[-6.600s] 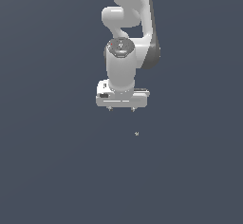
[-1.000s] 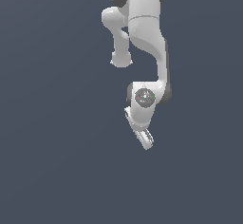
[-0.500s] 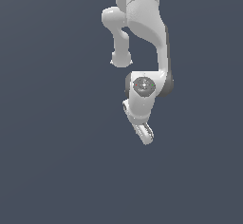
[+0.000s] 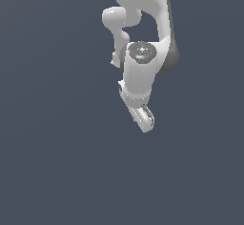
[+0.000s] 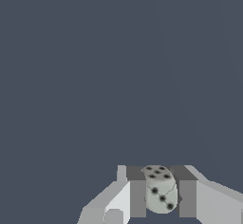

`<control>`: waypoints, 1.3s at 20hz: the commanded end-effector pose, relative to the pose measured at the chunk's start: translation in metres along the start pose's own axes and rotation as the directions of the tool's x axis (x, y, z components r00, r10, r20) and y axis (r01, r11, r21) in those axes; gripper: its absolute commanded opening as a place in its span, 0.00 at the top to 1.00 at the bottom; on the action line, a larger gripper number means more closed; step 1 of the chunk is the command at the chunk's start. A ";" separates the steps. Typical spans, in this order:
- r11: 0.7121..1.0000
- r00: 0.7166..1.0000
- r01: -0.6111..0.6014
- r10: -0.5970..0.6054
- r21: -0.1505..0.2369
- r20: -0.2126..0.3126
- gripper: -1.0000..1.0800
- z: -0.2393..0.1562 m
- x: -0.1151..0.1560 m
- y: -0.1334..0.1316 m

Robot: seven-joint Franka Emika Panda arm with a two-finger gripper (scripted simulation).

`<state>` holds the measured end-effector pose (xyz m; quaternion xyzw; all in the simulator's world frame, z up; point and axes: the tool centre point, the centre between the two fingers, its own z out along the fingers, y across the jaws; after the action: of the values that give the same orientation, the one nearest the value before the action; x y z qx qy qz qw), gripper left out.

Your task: Pick up the object and move it to a goal position.

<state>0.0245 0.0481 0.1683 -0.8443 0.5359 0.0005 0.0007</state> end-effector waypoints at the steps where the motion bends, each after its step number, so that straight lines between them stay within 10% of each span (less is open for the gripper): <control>1: 1.000 1.000 -0.001 0.001 0.000 0.000 1.00 -0.031 0.005 0.005; 26: 1.000 1.000 0.002 -0.002 -0.001 -0.002 1.00 -0.287 0.042 0.031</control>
<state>0.0147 -0.0022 0.4460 -0.8446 0.5354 -0.0007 0.0003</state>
